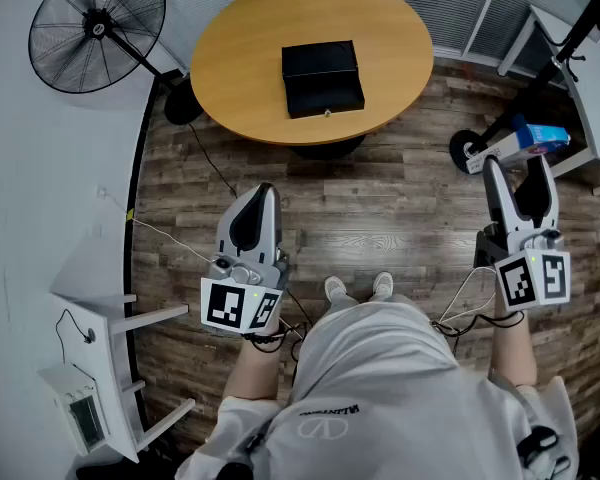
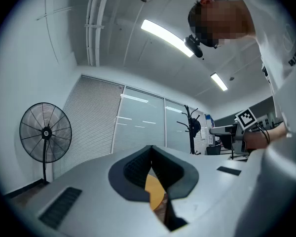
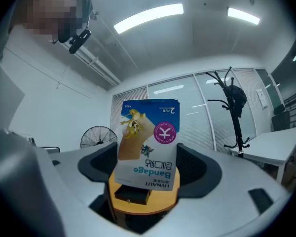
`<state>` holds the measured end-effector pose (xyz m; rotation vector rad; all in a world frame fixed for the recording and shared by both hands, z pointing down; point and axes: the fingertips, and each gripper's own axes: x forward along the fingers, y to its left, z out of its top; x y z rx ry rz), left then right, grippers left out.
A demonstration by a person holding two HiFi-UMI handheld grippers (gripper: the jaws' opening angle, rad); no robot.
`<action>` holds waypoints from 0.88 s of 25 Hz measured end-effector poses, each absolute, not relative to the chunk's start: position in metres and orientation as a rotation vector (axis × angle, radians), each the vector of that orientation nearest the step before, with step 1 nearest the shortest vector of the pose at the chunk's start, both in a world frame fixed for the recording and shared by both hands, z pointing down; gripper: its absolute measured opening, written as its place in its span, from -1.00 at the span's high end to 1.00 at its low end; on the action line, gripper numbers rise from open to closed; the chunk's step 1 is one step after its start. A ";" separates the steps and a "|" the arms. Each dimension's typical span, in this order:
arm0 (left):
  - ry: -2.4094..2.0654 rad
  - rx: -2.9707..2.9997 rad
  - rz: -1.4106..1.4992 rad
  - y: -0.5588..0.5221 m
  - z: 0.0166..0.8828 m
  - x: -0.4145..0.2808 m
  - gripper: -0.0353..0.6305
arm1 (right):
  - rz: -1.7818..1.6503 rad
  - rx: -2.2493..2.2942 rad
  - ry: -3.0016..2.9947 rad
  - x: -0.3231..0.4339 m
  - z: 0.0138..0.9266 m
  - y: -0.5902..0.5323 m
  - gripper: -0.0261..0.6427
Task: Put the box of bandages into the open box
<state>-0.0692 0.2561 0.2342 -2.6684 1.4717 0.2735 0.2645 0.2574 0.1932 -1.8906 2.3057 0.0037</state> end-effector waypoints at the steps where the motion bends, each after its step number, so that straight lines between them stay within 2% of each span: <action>1: 1.473 -2.668 0.272 0.257 0.235 -0.069 0.87 | 0.002 -1.891 2.304 0.265 0.193 0.257 -0.24; 22: 1.505 -2.644 0.254 0.265 0.233 -0.053 0.87 | -0.034 -1.824 2.352 0.276 0.201 0.256 -0.25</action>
